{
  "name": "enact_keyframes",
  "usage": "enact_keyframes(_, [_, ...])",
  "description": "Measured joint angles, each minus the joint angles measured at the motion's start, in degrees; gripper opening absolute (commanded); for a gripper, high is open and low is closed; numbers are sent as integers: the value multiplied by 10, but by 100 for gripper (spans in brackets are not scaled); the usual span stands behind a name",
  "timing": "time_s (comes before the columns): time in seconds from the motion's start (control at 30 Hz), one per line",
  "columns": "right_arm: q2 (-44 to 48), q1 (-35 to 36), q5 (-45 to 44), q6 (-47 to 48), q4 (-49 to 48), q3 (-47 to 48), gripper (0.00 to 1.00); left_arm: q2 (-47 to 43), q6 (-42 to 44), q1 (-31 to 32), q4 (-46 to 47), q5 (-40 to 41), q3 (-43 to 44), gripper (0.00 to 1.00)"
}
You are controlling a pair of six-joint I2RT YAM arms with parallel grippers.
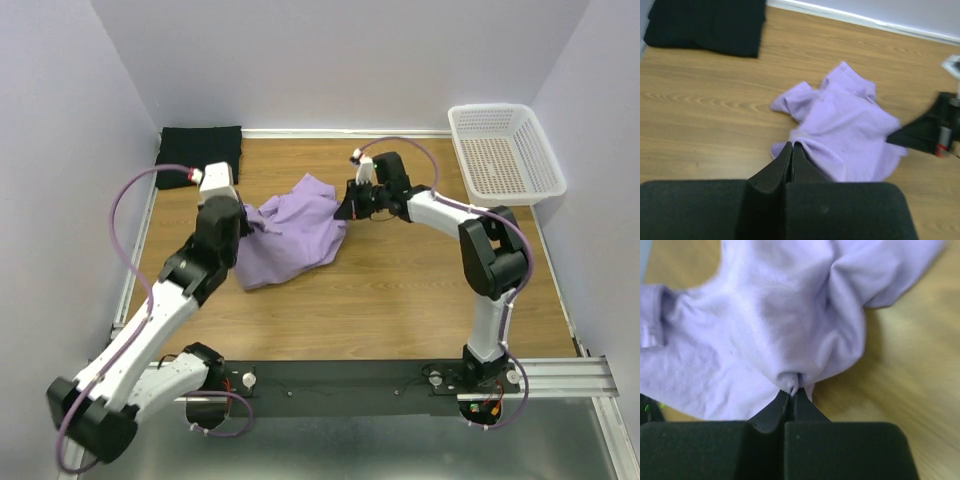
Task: Fold and stack the t-shirts
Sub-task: Flatten the tshirt out
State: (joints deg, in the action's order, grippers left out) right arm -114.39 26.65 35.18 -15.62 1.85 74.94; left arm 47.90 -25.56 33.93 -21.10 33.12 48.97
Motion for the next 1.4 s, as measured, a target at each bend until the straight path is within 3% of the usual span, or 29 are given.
enact_keyframes(0.07, [21, -6, -50, 9, 18, 19, 0, 66, 31, -62, 32, -34, 27, 0])
enact_keyframes(0.17, [76, -13, -144, 31, 35, 61, 1, 188, 87, -121, 45, -49, 144, 0])
enact_keyframes(0.3, [174, -16, -241, 58, 37, 100, 4, 271, 151, -147, 77, -54, 309, 0])
enact_keyframes(0.37, [221, -17, -270, 65, 34, 102, 12, 270, 172, -151, 99, -64, 359, 0])
enact_keyframes(0.4, [252, -17, -283, 67, 28, 96, 23, 258, 179, -152, 120, -73, 369, 0])
enact_keyframes(0.43, [273, -17, -288, 67, 21, 85, 27, 238, 185, -152, 134, -84, 367, 0])
enact_keyframes(0.47, [300, -17, -290, 63, 16, 65, 34, 216, 187, -152, 147, -97, 353, 0])
enact_keyframes(0.5, [313, -17, -290, 64, 15, 52, 34, 202, 187, -152, 156, -102, 338, 0])
enact_keyframes(0.53, [333, -17, -290, 56, 11, 27, 48, 172, 186, -152, 160, -113, 314, 0])
enact_keyframes(0.63, [382, -16, -277, 32, 12, -80, 67, 104, 173, -152, 167, -138, 217, 0])
enact_keyframes(0.67, [390, -16, -272, 21, 19, -114, 69, 74, 162, -152, 164, -151, 173, 0])
enact_keyframes(0.87, [422, -16, -262, -29, 98, -276, 70, 12, 96, -152, 135, -218, -35, 0])
enact_keyframes(0.97, [437, -16, -268, -38, 120, -294, 70, 11, 68, -152, 115, -232, -91, 0])
enact_keyframes(1.07, [417, -16, -265, -38, 123, -271, 70, 11, 34, -152, 107, -234, -119, 0])
enact_keyframes(1.27, [265, -17, -235, -25, 126, -139, 70, -21, -8, -152, 106, -208, -136, 0])
enact_keyframes(1.4, [173, -16, -276, -22, 131, -61, 69, -54, -19, -152, 103, -191, -150, 0])
